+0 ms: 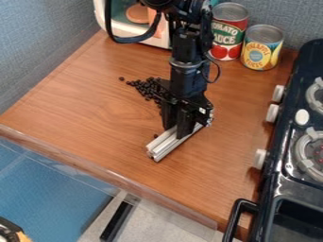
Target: Sweep into pile
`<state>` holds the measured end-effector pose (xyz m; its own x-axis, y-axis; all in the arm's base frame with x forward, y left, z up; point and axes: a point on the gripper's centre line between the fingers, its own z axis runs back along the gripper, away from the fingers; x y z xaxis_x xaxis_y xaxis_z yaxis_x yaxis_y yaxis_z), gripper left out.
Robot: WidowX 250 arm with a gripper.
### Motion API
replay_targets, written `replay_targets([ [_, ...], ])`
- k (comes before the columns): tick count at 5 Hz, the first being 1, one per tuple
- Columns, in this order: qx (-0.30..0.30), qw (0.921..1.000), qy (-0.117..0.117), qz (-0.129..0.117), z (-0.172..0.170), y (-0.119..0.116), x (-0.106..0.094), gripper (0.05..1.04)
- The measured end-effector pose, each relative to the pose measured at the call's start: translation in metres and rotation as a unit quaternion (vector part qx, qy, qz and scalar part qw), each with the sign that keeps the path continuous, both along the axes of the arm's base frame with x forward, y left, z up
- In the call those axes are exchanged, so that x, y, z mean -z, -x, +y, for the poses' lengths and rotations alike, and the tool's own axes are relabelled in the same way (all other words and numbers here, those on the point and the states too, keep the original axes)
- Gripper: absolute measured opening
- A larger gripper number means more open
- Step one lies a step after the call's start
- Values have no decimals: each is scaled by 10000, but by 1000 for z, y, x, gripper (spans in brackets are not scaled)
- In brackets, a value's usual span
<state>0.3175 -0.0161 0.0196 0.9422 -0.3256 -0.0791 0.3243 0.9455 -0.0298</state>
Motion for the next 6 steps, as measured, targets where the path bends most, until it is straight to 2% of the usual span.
replay_targets([
  [3, 1, 10000, 13, -55, 20, -6, -1, 338],
  [6, -463, 9989, 9, -94, 46, -17, -1, 338],
])
